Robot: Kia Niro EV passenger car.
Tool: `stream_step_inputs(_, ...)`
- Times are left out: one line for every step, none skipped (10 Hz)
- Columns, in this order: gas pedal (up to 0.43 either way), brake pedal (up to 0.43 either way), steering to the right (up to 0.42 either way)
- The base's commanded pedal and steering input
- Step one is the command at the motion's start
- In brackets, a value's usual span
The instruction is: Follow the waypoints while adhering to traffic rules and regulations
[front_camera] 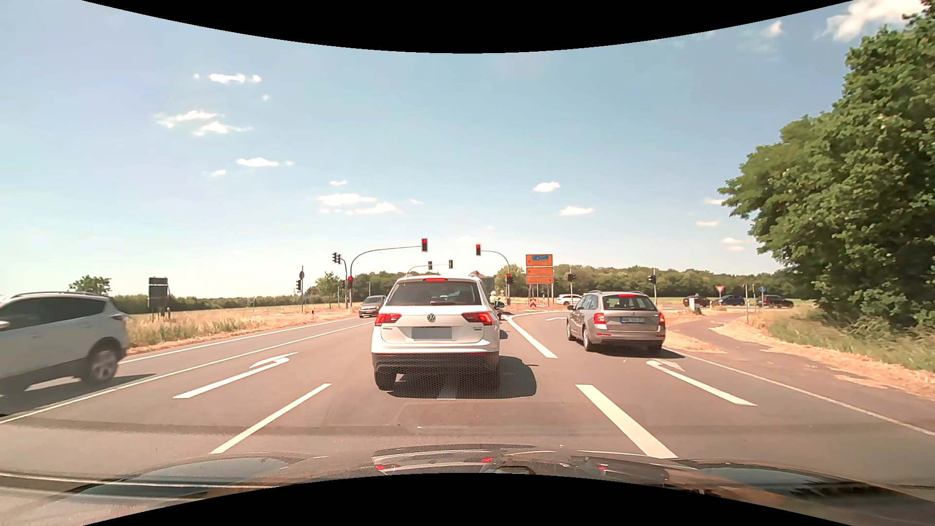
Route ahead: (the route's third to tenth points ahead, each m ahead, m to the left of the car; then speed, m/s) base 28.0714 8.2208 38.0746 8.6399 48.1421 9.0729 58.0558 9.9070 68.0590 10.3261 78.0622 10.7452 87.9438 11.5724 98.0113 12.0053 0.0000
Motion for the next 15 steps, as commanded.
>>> stream_step_inputs(0.000,0.000,-0.005)
stream_step_inputs(0.000,0.000,-0.006)
stream_step_inputs(0.000,0.000,-0.006)
stream_step_inputs(0.000,0.000,-0.005)
stream_step_inputs(0.000,0.000,-0.006)
stream_step_inputs(0.000,0.000,-0.005)
stream_step_inputs(0.000,0.000,-0.006)
stream_step_inputs(0.000,0.000,-0.006)
stream_step_inputs(0.000,0.000,-0.005)
stream_step_inputs(0.000,0.000,-0.005)
stream_step_inputs(0.000,0.000,-0.005)
stream_step_inputs(0.000,0.000,-0.005)
stream_step_inputs(0.000,0.000,-0.005)
stream_step_inputs(0.000,0.000,-0.006)
stream_step_inputs(0.000,0.000,-0.005)
